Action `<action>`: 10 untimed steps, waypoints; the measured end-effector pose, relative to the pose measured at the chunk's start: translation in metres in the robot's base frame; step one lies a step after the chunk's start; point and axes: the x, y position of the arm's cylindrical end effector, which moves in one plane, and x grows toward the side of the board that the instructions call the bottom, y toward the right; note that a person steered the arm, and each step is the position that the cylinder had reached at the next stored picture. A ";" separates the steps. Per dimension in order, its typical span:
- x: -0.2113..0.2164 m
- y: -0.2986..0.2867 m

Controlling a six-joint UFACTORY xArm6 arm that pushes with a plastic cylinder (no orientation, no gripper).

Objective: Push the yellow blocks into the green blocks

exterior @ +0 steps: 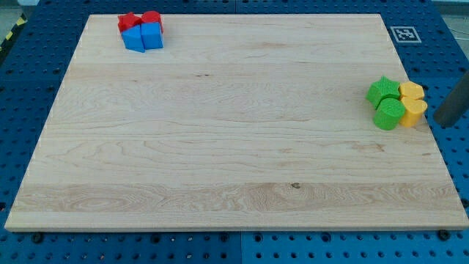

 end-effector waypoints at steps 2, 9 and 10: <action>0.000 -0.040; -0.030 -0.047; -0.047 -0.011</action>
